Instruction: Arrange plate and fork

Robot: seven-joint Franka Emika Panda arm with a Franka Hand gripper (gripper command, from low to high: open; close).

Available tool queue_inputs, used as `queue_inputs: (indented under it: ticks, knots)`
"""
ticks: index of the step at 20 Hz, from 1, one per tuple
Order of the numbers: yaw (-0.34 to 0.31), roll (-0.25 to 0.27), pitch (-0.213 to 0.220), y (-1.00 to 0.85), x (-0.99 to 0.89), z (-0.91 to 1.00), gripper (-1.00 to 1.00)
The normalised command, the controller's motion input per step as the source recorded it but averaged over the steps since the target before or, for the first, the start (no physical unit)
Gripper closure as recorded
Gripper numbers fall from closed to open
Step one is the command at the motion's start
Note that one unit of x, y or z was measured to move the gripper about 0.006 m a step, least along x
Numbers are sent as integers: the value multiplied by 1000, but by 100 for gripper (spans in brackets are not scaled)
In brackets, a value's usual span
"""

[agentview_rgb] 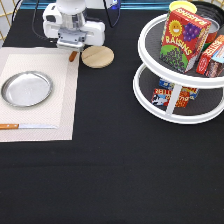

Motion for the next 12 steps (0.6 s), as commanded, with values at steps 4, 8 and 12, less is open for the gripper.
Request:
queue_inputs:
  ticks: [4,8,12]
  knots:
    - [-170,-40,33,-421,259,152,100]
    - [-150,-31,31,-493,215,183,100]
    - [-113,-21,21,-591,210,191,100]
